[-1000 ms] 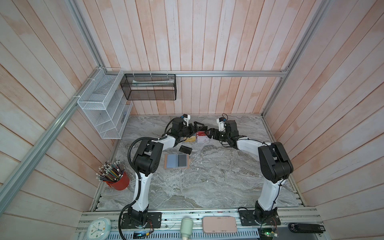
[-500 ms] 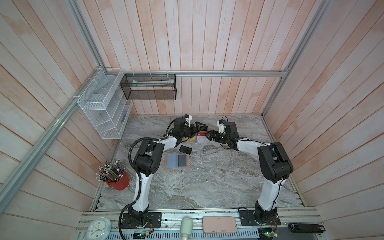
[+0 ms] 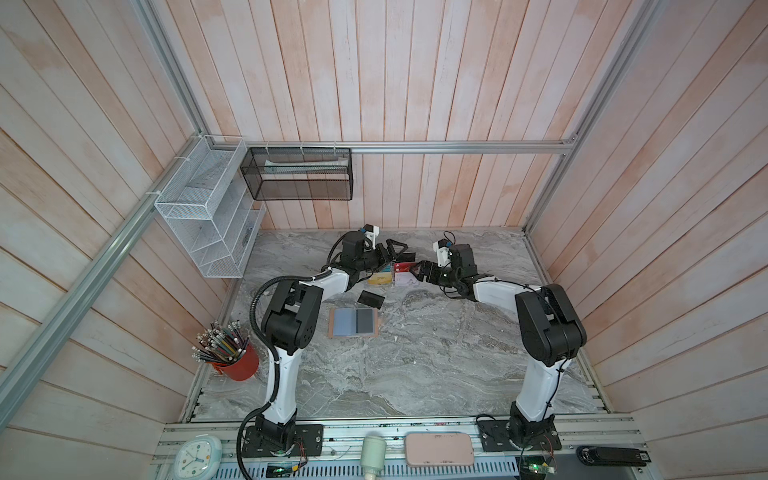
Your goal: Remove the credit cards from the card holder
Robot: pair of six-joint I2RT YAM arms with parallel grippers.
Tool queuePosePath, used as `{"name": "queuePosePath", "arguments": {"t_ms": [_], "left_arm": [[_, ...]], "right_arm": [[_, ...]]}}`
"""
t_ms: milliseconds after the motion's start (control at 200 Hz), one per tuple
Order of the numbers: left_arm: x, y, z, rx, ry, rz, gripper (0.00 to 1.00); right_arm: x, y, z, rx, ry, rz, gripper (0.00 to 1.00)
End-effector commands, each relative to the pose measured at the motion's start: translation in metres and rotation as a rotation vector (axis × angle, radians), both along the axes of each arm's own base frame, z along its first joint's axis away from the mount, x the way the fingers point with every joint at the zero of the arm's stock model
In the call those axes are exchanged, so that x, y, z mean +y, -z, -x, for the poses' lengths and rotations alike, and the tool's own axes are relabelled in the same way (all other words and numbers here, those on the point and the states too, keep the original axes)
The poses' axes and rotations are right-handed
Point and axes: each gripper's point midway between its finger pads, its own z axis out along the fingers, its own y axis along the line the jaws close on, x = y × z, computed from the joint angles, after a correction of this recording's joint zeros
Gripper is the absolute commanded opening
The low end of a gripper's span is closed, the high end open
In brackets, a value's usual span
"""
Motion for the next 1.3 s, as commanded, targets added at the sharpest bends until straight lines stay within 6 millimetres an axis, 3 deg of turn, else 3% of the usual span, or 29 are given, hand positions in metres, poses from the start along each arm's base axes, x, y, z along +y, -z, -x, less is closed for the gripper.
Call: {"name": "queuePosePath", "arguments": {"t_ms": [0,155,325,515,690,945,1295], "left_arm": [[0.001,-0.04,0.006,-0.093,0.011,0.011,1.0],[0.015,-0.068,0.017,-0.138,-0.012,-0.003,1.0],[0.055,-0.08,0.044,-0.135,-0.066,-0.041,1.0],[0.112,-0.05,0.089,-0.04,-0.147,-0.033,1.0],[0.123,-0.012,0.113,0.068,-0.105,-0.014,1.0],[0.113,0.017,0.1,0.164,-0.061,0.07,1.0],[0.117,0.053,0.072,0.234,-0.122,0.078,1.0]], "right_arm": [[0.003,-0.013,0.004,-0.028,-0.017,-0.002,0.9],[0.005,-0.021,0.012,-0.051,-0.034,0.014,0.92],[0.021,-0.027,0.04,-0.064,-0.102,0.032,0.94],[0.058,-0.022,0.083,-0.064,-0.23,0.003,0.95],[0.084,0.004,0.093,0.011,-0.267,-0.026,0.95],[0.107,0.029,0.083,0.059,-0.279,-0.006,0.95],[0.124,0.041,0.065,0.065,-0.294,-0.014,0.95]]}}
